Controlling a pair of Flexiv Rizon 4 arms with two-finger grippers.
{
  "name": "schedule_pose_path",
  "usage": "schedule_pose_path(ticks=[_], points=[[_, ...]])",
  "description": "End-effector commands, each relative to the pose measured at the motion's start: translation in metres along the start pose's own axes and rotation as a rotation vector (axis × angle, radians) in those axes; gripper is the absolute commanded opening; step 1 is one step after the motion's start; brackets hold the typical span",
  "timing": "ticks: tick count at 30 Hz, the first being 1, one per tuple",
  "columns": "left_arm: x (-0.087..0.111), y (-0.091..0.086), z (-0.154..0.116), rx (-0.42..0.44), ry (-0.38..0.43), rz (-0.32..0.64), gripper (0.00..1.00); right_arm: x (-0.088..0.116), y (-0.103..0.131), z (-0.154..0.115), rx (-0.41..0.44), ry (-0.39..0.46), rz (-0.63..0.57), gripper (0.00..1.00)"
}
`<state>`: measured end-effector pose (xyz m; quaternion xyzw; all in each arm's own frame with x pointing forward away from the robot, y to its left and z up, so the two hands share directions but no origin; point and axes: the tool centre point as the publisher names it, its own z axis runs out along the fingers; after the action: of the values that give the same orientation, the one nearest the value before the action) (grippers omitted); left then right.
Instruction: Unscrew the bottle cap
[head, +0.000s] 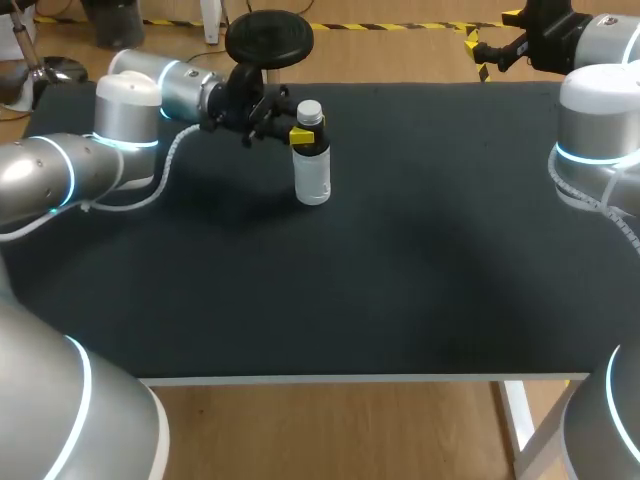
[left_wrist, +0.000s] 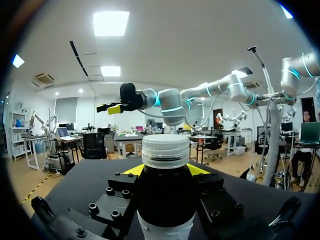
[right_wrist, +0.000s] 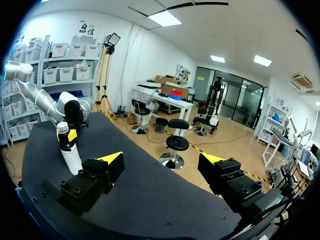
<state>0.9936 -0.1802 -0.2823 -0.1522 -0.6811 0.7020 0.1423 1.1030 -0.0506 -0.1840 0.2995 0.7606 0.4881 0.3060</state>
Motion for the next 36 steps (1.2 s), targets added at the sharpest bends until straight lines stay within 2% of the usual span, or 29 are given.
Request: schedule_pose_path(ticks=[1, 7, 11, 17, 24, 30, 36], points=[[0.002, -0.002, 0.001, -0.005, -0.006, 0.0, 0.0, 0.0, 0.0, 0.001, 0.001, -0.001, 0.0, 1.0], [0.002, -0.002, 0.001, -0.005, -0.006, 0.0, 0.0, 0.0, 0.0, 0.001, 0.001, -0.001, 0.0, 1.0], [0.002, -0.002, 0.001, -0.005, -0.006, 0.0, 0.0, 0.021, 0.002, 0.01, -0.022, 0.051, 0.035, 1.0], [0.002, -0.002, 0.001, -0.005, -0.006, 0.0, 0.0, 0.069, 0.005, 0.013, -0.103, 0.11, 0.09, 1.0], [0.002, -0.002, 0.001, -0.005, -0.006, 0.0, 0.0, 0.13, 0.012, 0.019, -0.173, 0.153, 0.081, 1.0], [0.002, -0.002, 0.001, -0.005, -0.006, 0.0, 0.0, 0.179, 0.02, 0.022, -0.226, 0.149, 0.079, 1.0], [0.002, -0.002, 0.001, -0.005, -0.006, 0.0, 0.0, 0.218, 0.031, 0.027, -0.255, 0.17, 0.096, 1.0]])
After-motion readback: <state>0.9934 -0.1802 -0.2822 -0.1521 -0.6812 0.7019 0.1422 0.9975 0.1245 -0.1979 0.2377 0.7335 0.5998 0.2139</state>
